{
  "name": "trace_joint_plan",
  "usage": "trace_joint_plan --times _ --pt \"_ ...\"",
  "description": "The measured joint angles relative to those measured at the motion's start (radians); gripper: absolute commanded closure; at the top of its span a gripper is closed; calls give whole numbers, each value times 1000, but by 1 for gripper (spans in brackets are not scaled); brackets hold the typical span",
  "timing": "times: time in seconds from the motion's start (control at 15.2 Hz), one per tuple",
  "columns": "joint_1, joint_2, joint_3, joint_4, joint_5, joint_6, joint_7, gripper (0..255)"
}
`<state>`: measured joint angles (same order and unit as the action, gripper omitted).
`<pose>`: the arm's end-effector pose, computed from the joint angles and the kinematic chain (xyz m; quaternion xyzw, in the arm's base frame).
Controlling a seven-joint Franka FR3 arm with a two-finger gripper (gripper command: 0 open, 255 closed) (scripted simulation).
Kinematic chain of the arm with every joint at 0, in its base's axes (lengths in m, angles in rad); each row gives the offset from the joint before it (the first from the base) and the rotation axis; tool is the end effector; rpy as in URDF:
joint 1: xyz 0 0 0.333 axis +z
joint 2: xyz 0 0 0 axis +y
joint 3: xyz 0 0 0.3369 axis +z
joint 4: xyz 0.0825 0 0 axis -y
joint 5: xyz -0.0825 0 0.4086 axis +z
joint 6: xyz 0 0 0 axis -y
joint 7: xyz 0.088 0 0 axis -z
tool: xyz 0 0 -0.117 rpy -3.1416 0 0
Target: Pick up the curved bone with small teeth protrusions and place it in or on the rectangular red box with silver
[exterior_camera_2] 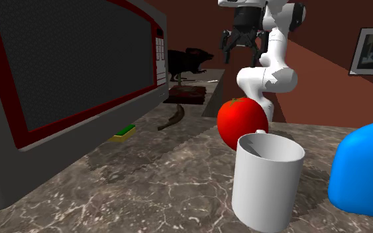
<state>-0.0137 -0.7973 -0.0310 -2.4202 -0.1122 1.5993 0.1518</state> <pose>0.3134 -0.0292 0.5698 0.9948 -0.0910 -0.0092 0.0456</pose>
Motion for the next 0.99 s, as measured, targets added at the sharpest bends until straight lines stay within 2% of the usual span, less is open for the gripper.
trace_joint_plan --times 0.2,0.4,0.73,0.99 --pt "-4 2 -37 -16 -13 37 -41 0" --pt "-5 30 -113 -51 -29 138 -126 0" --pt "-1 112 -268 -68 -44 304 -303 0" --pt "34 234 -397 -48 -12 448 -454 0"
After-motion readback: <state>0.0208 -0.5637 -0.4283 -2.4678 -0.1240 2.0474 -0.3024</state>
